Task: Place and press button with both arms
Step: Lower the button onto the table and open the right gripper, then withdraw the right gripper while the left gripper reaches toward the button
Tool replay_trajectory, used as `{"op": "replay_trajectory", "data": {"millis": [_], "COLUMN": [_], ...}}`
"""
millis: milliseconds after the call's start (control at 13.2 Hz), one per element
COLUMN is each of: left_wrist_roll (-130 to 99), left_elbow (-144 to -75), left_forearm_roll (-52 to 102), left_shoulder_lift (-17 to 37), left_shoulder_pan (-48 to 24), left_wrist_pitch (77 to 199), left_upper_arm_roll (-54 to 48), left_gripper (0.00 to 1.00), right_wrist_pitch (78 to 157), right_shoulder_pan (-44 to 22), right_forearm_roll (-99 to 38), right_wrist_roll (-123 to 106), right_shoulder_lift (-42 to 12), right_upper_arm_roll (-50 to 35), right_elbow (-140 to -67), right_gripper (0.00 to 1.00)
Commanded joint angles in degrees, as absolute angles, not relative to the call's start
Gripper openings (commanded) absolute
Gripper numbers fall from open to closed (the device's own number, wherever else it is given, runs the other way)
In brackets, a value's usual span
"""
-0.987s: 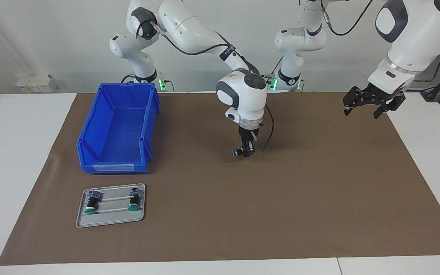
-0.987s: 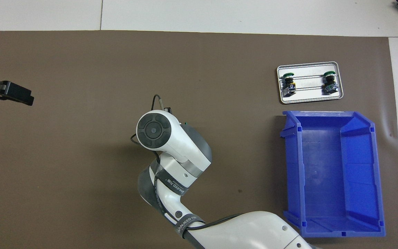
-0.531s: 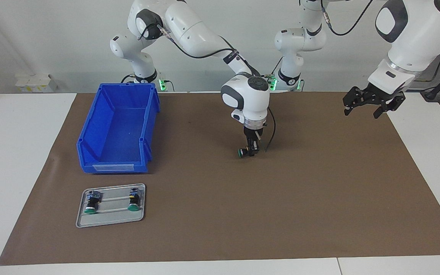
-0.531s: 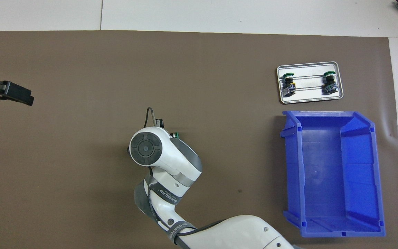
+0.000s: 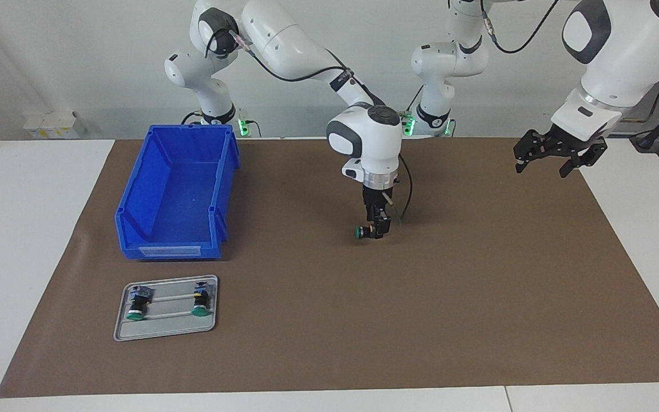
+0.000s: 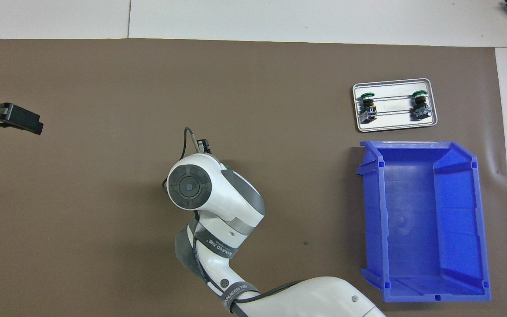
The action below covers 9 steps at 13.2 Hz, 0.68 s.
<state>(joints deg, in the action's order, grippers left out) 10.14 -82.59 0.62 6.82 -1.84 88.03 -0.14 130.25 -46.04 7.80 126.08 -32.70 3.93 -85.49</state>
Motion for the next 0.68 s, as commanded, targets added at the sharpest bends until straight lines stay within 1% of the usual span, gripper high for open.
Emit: {"op": "replay_trajectory", "data": {"millis": [0, 228, 304, 456, 607], "left_wrist_roll": [9.49, 10.19, 10.63, 16.75, 19.24], "left_elbow": [-84.64, -86.13, -86.31, -89.45, -94.37], "left_forearm_roll": [1.14, 1.14, 1.14, 1.23, 1.41], "left_shoulder_lift": [5.27, 4.49, 4.4, 3.17, 1.06], "left_shoulder_pan": [-1.84, -3.6, -3.78, -6.4, -10.17], "left_wrist_pitch": [89.3, 89.47, 89.65, 92.27, 96.74], "left_upper_arm_roll": [-0.09, -0.44, -0.61, -1.05, -1.23], "left_gripper": [1.0, 1.0, 1.0, 1.0, 1.0], "right_wrist_pitch": [126.32, 123.58, 122.44, 119.72, 117.17], "right_shoulder_pan": [-42.2, -36.76, -34.65, -29.82, -23.32], "right_forearm_roll": [8.7, 8.61, 8.53, 8.53, 7.82], "right_wrist_roll": [118.69, 104.2, 98.67, 83.23, 67.58], "right_shoulder_lift": [-24.72, -17.78, -16.36, -14.69, -12.58], "right_upper_arm_roll": [3.34, 3.34, 3.34, 3.34, 3.25], "right_elbow": [-89.2, -93.76, -94.56, -94.57, -94.66], "right_gripper": [1.0, 1.0, 1.0, 1.0, 1.0]}}
